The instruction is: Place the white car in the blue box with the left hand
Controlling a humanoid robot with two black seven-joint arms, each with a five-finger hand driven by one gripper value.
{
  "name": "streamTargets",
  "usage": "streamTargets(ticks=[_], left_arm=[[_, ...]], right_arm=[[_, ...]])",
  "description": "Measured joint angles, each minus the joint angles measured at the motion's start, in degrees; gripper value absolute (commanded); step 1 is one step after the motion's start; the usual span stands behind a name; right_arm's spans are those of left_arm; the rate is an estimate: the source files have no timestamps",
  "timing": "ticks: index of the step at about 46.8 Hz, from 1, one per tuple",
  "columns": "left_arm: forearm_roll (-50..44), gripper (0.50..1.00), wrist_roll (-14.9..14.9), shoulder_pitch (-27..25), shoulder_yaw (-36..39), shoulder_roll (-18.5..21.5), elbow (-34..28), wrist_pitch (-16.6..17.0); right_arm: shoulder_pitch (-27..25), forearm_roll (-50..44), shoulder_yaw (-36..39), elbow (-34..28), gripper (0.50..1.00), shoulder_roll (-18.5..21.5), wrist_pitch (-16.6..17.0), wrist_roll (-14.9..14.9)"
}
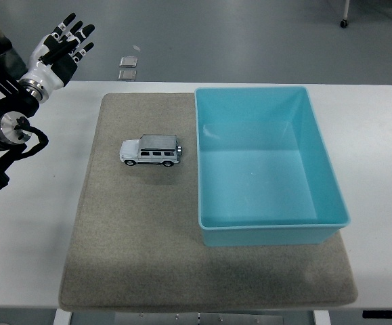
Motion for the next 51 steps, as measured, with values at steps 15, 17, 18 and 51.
streamTargets(ticks=[15, 17, 18, 51], left_arm=[[0.08, 1.0, 0.0, 1.04, -0.17, 0.01, 0.18, 0.0], [0.08, 1.0, 0.0, 1.05, -0.18, 0.0, 0.21, 0.0], [0.09, 1.0, 0.0, 1.05, -0.21, 0.0, 0.21, 0.0], [0.15, 0.999, 0.0, 1.05, 0.68, 0.49, -0.41, 0.06]], right_arm=[[-0.03, 0.0, 0.0, 0.03, 0.936, 0.0, 0.0, 0.0], [-0.03, 0.0, 0.0, 0.02, 0.936, 0.0, 0.0, 0.0], [-0.03, 0.0, 0.0, 0.02, 0.936, 0.0, 0.0, 0.0], [-0.03, -0.01, 0.0, 0.03, 0.936, 0.0, 0.0, 0.0]])
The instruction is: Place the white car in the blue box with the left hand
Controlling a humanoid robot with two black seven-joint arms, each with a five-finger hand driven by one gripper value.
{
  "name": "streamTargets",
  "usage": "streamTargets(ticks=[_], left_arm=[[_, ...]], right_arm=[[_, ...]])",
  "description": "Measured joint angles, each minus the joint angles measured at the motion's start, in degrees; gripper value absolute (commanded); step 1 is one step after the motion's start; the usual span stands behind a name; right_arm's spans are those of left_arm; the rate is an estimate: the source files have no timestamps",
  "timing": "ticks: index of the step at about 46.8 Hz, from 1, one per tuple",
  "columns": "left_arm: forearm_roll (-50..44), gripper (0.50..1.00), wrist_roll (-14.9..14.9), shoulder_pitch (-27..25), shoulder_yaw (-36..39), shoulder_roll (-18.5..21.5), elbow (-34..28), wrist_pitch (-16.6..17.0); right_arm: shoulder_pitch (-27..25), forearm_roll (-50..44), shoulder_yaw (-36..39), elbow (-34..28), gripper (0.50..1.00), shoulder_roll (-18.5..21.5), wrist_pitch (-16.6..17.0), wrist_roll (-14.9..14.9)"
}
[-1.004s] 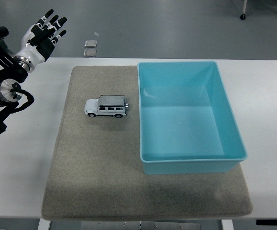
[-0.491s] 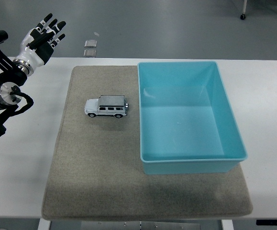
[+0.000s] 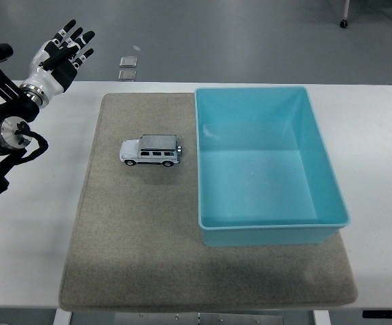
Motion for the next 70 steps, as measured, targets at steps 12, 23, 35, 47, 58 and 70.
streamTargets(ticks=[12, 23, 35, 47, 58, 70], left_arm=[[0.04, 0.992, 0.16, -0.48, 3.18, 1.9, -2.07, -0.3], [1.83, 0.981, 0.01, -2.17, 11.29, 5.39, -7.28, -0.35], [20.14, 0.971, -0.02, -4.13, 16.98, 9.22, -13.65, 1.42], [42.17, 0.999, -0.43, -3.82, 17.08, 14.94, -27.19, 2.75], [59.08, 0.996, 0.44, -2.13, 17.81, 17.51, -33.13, 5.14], [68.37, 0.994, 1.87, -2.11, 20.22, 17.37, -33.17, 7.01]], right_arm=[[0.01, -0.01, 0.0, 0.0, 0.936, 0.0, 0.0, 0.0], [0.02, -0.02, 0.0, 0.0, 0.936, 0.0, 0.0, 0.0], [0.02, -0.02, 0.0, 0.0, 0.936, 0.0, 0.0, 0.0], [0.01, -0.01, 0.0, 0.02, 0.936, 0.0, 0.0, 0.01], [0.0, 0.0, 0.0, -0.02, 0.936, 0.0, 0.0, 0.0], [0.04, 0.03, 0.0, 0.01, 0.936, 0.0, 0.0, 0.0]])
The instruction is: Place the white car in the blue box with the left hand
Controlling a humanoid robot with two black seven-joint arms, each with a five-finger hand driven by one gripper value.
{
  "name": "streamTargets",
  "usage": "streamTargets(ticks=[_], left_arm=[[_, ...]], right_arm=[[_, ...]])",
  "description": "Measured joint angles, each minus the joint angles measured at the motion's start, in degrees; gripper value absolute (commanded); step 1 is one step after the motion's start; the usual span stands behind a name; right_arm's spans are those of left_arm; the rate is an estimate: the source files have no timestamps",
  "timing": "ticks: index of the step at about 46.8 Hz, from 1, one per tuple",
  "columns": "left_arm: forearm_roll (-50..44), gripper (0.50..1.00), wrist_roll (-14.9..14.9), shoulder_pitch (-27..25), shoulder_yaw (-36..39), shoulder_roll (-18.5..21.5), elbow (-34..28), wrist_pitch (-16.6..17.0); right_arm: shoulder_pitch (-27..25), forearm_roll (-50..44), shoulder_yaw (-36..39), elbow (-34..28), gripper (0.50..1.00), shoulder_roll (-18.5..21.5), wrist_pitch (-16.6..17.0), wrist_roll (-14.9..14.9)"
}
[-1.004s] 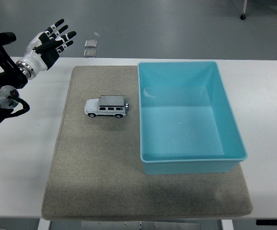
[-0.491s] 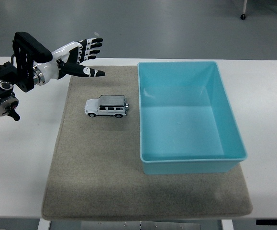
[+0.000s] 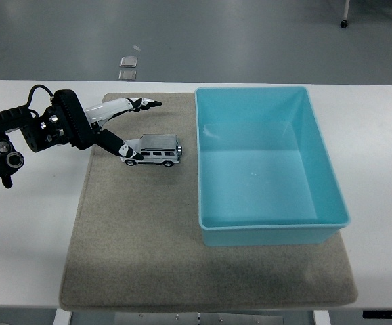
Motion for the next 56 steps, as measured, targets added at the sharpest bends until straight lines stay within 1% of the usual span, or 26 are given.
streamTargets(ticks=[8, 13, 19, 23, 24, 26, 29, 31, 34, 37, 43, 47, 50, 53, 56], left_arm=[[6.43, 0.988, 0.55, -0.03, 0.57, -1.06, 0.12, 1.42], [6.98, 0.984, 1.16, -0.07, 2.19, -2.39, 0.72, 2.23], [7.06, 0.979, 2.44, -0.49, 4.94, -3.34, 1.29, 4.97], [7.1, 0.971, 2.99, -0.52, 5.18, -3.69, 1.37, 5.36], [7.1, 0.966, 3.14, -0.52, 5.19, -3.76, 1.39, 5.41], [7.1, 0.934, 3.55, -0.52, 5.19, -3.85, 1.5, 5.47], [7.1, 0.928, 4.26, -0.53, 5.2, -3.89, 1.65, 5.48], [7.1, 0.902, 4.77, -0.59, 5.2, -3.96, 1.69, 5.48], [7.09, 0.896, 5.15, -0.61, 5.2, -4.0, 1.69, 5.48], [7.08, 0.866, 5.4, -0.61, 5.2, -4.31, 1.7, 5.49], [7.07, 0.851, 5.52, -0.79, 5.2, -4.54, 1.69, 5.49], [7.07, 0.823, 5.52, -0.96, 5.2, -4.71, 1.71, 5.49], [7.06, 0.816, 5.52, -0.99, 5.2, -5.09, 1.7, 5.49], [7.06, 0.789, 5.52, -0.99, 5.2, -5.3, 1.7, 5.49], [7.06, 0.786, 5.52, -0.99, 5.2, -5.46, 1.73, 5.49]], right_arm=[[-0.01, 0.0, 0.0, 0.0, 0.936, 0.0, 0.0, 0.0], [-0.01, 0.0, 0.0, 0.01, 0.936, 0.0, 0.0, 0.0], [-0.04, 0.0, 0.0, 0.01, 0.936, 0.0, 0.0, 0.0], [-0.03, 0.0, 0.0, 0.02, 0.936, 0.0, 0.0, 0.0], [-0.01, 0.0, 0.0, 0.02, 0.936, 0.0, 0.0, 0.0], [-0.01, 0.0, 0.0, 0.01, 0.936, 0.0, 0.0, 0.0], [-0.01, 0.0, 0.0, -0.01, 0.936, 0.0, 0.0, 0.0], [0.0, -0.01, 0.0, -0.01, 0.936, 0.0, 0.0, 0.0], [-0.02, 0.0, 0.0, -0.01, 0.936, 0.0, 0.0, 0.0], [-0.01, -0.03, 0.0, -0.01, 0.936, 0.0, 0.0, 0.0], [-0.01, -0.04, 0.0, -0.01, 0.936, 0.0, 0.0, 0.0], [-0.01, -0.04, 0.0, -0.01, 0.936, 0.0, 0.0, 0.0], [-0.04, -0.04, 0.0, -0.01, 0.936, 0.0, 0.0, 0.0], [-0.02, -0.03, 0.0, -0.02, 0.936, 0.0, 0.0, 0.0], [-0.01, -0.03, 0.0, -0.02, 0.936, 0.0, 0.0, 0.0]])
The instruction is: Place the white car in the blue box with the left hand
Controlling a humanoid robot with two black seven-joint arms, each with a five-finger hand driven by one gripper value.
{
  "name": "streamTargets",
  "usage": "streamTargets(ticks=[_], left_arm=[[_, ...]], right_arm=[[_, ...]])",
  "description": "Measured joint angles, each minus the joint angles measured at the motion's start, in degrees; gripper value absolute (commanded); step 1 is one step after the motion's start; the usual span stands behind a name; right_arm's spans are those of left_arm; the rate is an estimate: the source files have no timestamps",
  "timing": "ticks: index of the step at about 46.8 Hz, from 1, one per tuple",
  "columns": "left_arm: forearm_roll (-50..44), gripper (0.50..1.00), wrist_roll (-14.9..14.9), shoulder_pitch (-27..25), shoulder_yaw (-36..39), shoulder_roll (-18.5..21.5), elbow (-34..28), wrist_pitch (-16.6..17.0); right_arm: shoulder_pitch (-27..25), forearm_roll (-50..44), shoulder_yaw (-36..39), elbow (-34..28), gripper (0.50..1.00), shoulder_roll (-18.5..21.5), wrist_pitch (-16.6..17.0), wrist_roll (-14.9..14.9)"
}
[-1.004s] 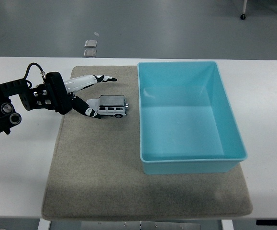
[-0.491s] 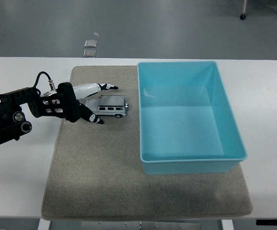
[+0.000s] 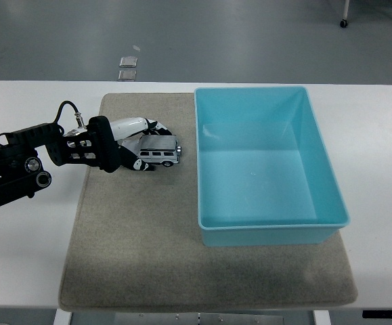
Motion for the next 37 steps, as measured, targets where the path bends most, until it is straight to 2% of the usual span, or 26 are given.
streamTargets(ticks=[25, 29, 37], left_arm=[[0.08, 0.778, 0.0, -0.59, 0.7, -0.01, 0.68, 0.0], [0.08, 0.731, 0.0, -0.59, 0.7, -0.01, 0.74, 0.0], [0.08, 0.594, 0.0, -0.59, 0.73, -0.01, 0.8, 0.0]], right_arm=[[-0.03, 0.03, 0.0, 0.01, 0.936, 0.0, 0.0, 0.0], [0.0, 0.03, 0.0, 0.02, 0.936, 0.0, 0.0, 0.0], [0.0, 0.02, 0.0, 0.01, 0.936, 0.0, 0.0, 0.0]])
